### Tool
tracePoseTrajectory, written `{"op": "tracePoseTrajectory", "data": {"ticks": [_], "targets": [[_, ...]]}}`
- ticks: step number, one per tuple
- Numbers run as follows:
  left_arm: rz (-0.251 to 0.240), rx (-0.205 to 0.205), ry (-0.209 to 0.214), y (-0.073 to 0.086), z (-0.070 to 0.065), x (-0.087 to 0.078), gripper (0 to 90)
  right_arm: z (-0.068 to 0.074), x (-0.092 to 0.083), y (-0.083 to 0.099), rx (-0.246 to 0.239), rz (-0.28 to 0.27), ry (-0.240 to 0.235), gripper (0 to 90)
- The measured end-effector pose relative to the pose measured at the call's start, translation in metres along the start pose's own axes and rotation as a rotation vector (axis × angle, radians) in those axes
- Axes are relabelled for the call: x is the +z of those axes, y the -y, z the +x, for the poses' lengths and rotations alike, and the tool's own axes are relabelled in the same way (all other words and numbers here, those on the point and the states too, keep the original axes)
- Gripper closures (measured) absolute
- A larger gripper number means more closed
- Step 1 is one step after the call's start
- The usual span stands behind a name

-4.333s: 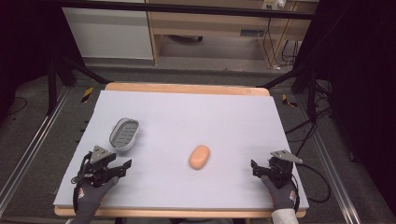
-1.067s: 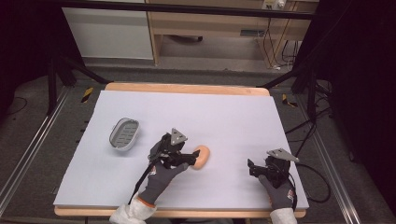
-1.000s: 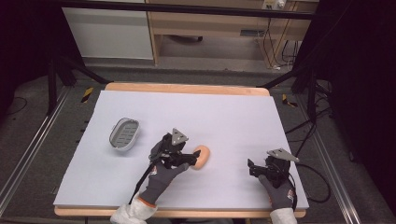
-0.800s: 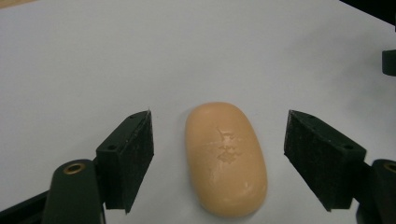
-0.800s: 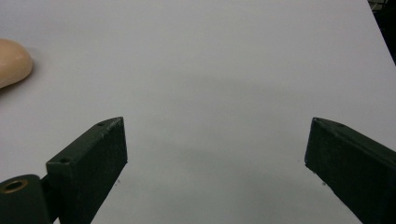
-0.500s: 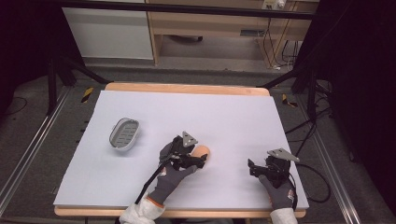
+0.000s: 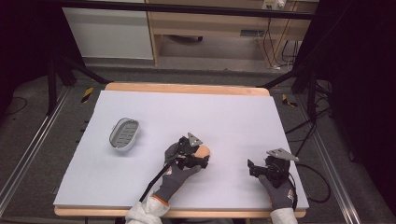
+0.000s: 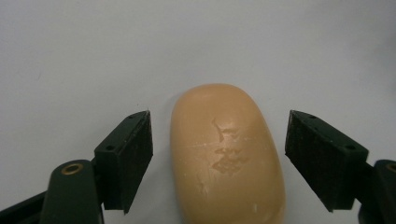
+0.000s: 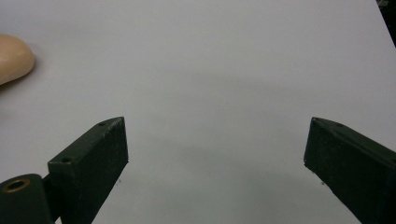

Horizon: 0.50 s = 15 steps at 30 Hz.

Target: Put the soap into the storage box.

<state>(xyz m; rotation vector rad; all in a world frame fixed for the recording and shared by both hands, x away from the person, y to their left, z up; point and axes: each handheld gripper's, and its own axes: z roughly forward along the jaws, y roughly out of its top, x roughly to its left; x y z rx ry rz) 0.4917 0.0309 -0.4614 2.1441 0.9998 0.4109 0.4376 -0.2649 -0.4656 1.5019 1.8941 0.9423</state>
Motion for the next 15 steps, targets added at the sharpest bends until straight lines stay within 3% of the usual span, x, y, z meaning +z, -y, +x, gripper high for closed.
{"op": "tracePoseTrajectory", "data": {"ticks": [15], "targets": [[0.057, 0.020, -0.006, 0.004, -0.004, 0.015, 26.3, 0.002, 0.002, 0.001, -0.002, 0.012, -0.007, 6.6]]}}
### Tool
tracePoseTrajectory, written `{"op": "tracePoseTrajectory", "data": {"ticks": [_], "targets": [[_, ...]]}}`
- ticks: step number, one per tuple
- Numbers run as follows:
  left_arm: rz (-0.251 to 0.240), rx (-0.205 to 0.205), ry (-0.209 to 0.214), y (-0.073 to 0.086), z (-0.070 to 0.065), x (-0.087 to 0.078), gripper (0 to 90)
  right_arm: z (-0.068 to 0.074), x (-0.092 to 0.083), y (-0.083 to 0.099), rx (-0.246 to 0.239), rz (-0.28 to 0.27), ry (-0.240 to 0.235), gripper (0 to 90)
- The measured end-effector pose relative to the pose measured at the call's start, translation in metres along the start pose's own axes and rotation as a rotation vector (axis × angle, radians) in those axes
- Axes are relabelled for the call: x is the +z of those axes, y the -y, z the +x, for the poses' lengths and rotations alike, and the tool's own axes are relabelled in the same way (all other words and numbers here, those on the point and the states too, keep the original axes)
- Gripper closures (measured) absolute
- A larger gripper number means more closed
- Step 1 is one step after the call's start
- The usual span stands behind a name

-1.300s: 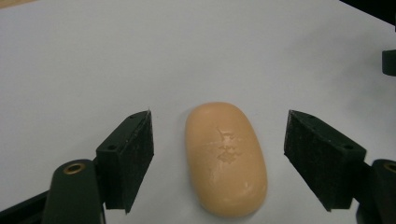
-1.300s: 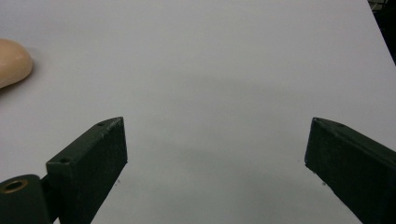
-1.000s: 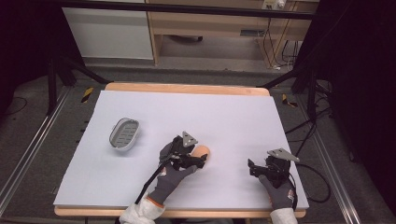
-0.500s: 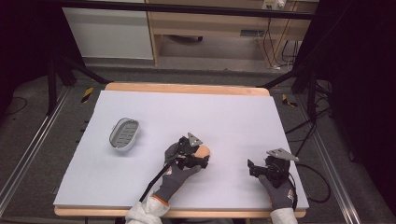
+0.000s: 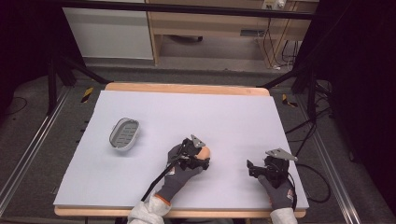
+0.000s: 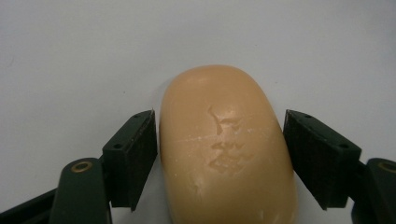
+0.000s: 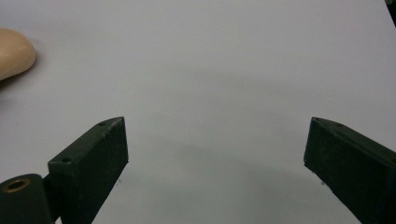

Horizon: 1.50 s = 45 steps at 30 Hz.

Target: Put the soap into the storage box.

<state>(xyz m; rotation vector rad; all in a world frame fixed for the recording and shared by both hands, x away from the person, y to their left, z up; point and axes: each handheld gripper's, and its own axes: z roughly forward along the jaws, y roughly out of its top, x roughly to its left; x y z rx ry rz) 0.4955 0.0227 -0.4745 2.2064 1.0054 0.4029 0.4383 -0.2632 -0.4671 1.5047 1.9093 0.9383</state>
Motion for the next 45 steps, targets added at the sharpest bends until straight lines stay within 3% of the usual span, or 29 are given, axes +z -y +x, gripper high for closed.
{"op": "tracePoseTrajectory", "data": {"ticks": [35, 45], "targets": [[0.021, -0.011, -0.023, -0.001, -0.003, 0.003, 31.2, 0.000, 0.002, 0.000, -0.014, 0.011, -0.008, 6.5], [0.014, -0.010, 0.007, 0.000, -0.002, -0.009, 31.4, 0.000, 0.002, 0.000, -0.014, 0.011, -0.007, 6.5]]}}
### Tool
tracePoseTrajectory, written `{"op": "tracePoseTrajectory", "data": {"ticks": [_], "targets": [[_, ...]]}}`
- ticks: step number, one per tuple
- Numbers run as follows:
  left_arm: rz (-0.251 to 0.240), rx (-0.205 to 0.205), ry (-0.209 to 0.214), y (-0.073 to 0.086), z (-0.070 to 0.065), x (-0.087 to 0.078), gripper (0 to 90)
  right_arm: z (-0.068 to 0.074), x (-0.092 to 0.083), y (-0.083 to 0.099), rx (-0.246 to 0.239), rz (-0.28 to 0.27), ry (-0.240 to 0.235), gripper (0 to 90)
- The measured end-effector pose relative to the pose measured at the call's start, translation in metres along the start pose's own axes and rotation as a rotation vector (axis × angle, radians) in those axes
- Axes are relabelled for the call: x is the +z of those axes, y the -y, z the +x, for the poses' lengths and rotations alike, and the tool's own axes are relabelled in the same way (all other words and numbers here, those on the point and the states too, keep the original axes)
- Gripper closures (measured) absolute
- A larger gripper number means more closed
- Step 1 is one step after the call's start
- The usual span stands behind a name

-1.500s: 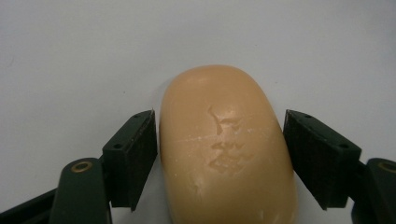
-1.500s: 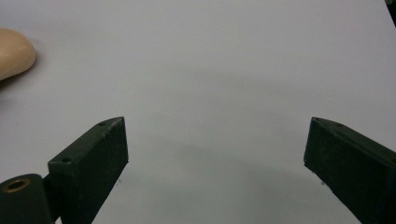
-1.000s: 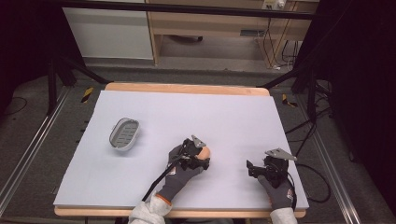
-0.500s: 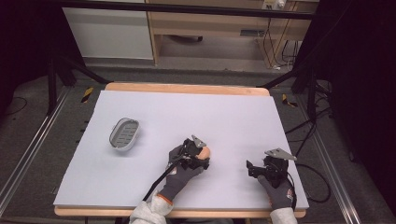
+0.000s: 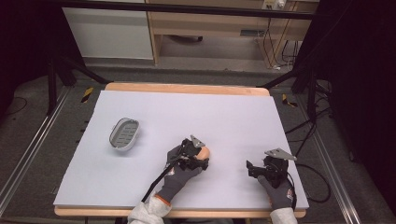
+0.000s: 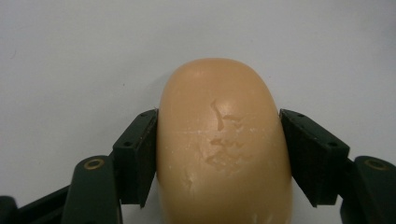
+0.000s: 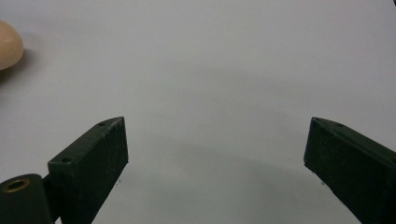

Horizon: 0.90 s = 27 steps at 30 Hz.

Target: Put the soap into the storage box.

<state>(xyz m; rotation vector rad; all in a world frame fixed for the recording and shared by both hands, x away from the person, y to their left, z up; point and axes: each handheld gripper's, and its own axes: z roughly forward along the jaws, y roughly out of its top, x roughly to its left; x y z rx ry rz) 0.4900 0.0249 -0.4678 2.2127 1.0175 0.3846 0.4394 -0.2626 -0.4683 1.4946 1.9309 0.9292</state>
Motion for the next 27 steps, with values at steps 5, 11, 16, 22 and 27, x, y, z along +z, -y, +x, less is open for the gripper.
{"op": "tracePoseTrajectory", "data": {"ticks": [5, 11, 16, 22, 27], "targets": [[-0.004, 0.009, 0.010, 0.000, 0.000, -0.007, 31.5, 0.000, 0.000, 0.000, 0.004, 0.000, -0.001, 6.5], [-0.015, 0.017, 0.018, 0.000, 0.004, -0.019, 31.6, 0.001, 0.000, 0.000, 0.004, 0.000, 0.001, 6.5], [-0.024, 0.017, 0.021, 0.002, 0.007, -0.030, 31.6, 0.001, 0.000, 0.000, 0.002, -0.001, 0.001, 6.5], [-0.042, 0.018, 0.024, 0.004, 0.013, -0.043, 31.7, 0.001, -0.001, 0.000, 0.003, 0.001, 0.001, 6.5], [-0.045, 0.015, 0.020, 0.006, 0.019, -0.053, 31.7, 0.001, -0.001, 0.000, 0.002, -0.001, 0.003, 6.5]]}}
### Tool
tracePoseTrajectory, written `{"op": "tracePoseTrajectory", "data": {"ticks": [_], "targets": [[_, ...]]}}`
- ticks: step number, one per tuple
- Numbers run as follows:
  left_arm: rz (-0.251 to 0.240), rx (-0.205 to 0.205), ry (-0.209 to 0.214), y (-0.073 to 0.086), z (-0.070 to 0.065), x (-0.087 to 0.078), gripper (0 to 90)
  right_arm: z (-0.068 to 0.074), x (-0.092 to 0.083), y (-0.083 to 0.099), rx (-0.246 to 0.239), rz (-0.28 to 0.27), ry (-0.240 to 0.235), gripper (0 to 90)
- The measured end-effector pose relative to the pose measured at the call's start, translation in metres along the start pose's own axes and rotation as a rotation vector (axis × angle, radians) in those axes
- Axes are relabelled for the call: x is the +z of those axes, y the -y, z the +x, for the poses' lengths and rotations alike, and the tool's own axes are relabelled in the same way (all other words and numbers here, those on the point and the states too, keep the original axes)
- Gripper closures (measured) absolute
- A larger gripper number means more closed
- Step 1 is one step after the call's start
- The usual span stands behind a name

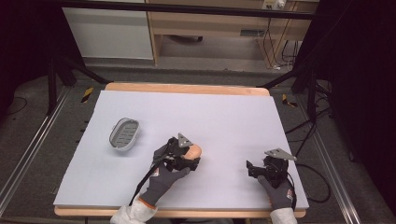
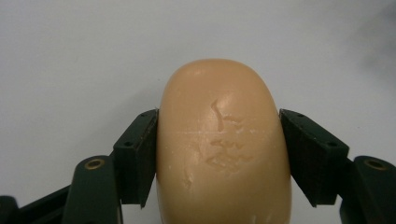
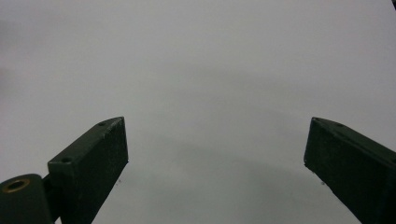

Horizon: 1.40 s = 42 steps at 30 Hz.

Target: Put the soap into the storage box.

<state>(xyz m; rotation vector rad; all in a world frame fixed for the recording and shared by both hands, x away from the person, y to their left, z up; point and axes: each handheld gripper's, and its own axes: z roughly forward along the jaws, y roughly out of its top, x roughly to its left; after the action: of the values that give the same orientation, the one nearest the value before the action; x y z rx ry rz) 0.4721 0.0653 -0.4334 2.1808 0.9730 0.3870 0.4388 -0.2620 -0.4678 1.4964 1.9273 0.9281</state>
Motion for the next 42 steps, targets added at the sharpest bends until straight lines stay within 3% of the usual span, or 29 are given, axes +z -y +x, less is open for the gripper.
{"op": "tracePoseTrajectory", "data": {"ticks": [20, 42], "targets": [[-0.035, -0.019, -0.016, 0.008, 0.021, -0.033, 31.8, 0.000, 0.000, 0.000, 0.001, 0.001, 0.002, 6.5], [-0.053, -0.070, -0.043, 0.041, 0.053, -0.064, 31.9, 0.001, 0.000, 0.000, -0.004, 0.003, 0.002, 6.5]]}}
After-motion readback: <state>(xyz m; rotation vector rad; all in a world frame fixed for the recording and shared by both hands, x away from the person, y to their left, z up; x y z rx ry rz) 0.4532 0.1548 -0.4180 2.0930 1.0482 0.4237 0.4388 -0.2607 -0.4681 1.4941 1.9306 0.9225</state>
